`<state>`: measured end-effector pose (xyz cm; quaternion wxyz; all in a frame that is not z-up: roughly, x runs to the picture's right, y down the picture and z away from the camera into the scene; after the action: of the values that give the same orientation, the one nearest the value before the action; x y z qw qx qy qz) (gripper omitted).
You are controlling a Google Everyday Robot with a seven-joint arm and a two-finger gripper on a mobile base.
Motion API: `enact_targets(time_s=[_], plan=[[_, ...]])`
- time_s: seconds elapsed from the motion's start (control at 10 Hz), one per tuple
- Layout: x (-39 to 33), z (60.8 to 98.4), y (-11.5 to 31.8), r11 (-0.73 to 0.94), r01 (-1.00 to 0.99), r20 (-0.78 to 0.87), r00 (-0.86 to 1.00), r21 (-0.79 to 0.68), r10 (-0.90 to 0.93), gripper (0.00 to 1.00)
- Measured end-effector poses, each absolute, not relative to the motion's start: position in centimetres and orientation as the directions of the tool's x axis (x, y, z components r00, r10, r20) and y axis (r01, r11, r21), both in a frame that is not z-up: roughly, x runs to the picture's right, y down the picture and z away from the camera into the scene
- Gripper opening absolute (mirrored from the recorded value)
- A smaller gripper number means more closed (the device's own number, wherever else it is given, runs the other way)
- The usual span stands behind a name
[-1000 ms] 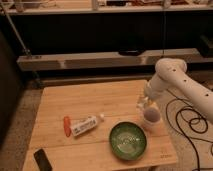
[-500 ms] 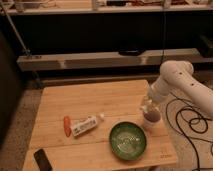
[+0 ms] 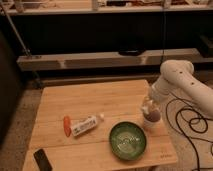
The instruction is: Place the white sponge in the ceramic cup
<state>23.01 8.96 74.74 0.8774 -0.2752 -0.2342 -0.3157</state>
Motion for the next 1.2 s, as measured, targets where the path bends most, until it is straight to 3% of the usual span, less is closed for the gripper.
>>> enact_targets(time_s=[1.2], plan=[[25.3,74.2,9.9,0.625,0.611,0.518,0.777,-0.486,-0.357,0.00]])
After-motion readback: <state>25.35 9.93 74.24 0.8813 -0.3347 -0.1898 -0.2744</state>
